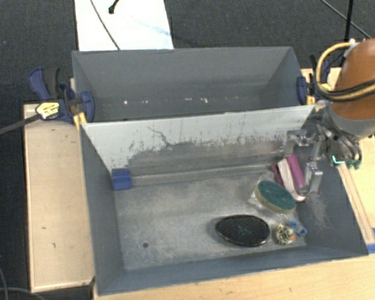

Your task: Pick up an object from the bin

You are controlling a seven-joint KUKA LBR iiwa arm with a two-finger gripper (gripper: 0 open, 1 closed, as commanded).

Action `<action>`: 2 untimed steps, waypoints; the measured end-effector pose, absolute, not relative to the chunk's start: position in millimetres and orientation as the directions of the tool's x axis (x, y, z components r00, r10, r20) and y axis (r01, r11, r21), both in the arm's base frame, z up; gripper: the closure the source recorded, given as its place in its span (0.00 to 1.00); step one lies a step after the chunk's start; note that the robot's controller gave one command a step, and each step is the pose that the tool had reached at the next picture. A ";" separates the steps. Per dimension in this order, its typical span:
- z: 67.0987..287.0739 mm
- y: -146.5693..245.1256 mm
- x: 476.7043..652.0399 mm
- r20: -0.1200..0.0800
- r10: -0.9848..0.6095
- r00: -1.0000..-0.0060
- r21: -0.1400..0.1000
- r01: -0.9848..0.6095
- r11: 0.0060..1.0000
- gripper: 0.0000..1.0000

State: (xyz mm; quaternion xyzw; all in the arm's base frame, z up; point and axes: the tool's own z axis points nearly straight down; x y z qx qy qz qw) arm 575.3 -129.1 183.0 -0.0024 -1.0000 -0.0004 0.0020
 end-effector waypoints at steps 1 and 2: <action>89.6 -93.2 546.6 0.004 -0.203 -0.979 0.000 -0.203 0.979 0.00; 93.0 -94.7 548.4 0.000 -0.204 -0.979 -0.003 -0.204 0.979 1.00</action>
Offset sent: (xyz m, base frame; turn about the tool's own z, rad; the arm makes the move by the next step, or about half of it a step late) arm -0.0285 0.0369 -0.0947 -0.2095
